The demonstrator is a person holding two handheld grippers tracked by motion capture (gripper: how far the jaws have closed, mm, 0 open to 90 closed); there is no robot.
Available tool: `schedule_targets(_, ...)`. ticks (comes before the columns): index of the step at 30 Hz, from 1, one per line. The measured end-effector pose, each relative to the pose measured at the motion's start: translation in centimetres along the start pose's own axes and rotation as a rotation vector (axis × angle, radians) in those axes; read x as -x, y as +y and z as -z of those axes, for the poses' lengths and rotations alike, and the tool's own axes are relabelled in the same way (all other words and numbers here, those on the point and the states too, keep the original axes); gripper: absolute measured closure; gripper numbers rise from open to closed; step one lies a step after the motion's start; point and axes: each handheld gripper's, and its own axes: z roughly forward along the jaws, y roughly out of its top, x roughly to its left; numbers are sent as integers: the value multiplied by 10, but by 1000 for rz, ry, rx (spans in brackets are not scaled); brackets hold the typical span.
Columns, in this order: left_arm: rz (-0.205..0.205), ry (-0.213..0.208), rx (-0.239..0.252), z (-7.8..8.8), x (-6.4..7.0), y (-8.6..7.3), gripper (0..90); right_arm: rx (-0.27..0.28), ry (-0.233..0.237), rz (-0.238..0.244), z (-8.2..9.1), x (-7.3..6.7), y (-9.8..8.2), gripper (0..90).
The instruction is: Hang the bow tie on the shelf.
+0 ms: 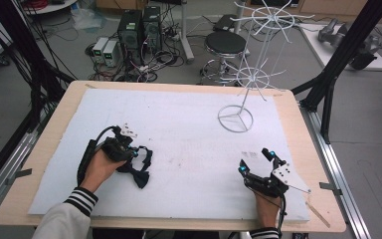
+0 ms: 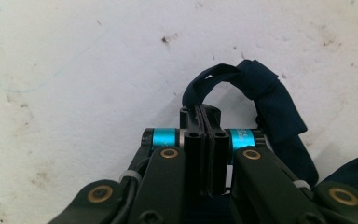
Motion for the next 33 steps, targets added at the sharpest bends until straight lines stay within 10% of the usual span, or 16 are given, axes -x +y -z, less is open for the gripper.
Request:
schedule_targets(18, 34, -12, 261, 16, -2, 0, 880, 3, -2, 6, 0, 0, 0, 107)
schedule_targets(33, 48, -103, 519, 28, 7, 16, 881, -1, 0, 0, 0, 0, 0, 107)
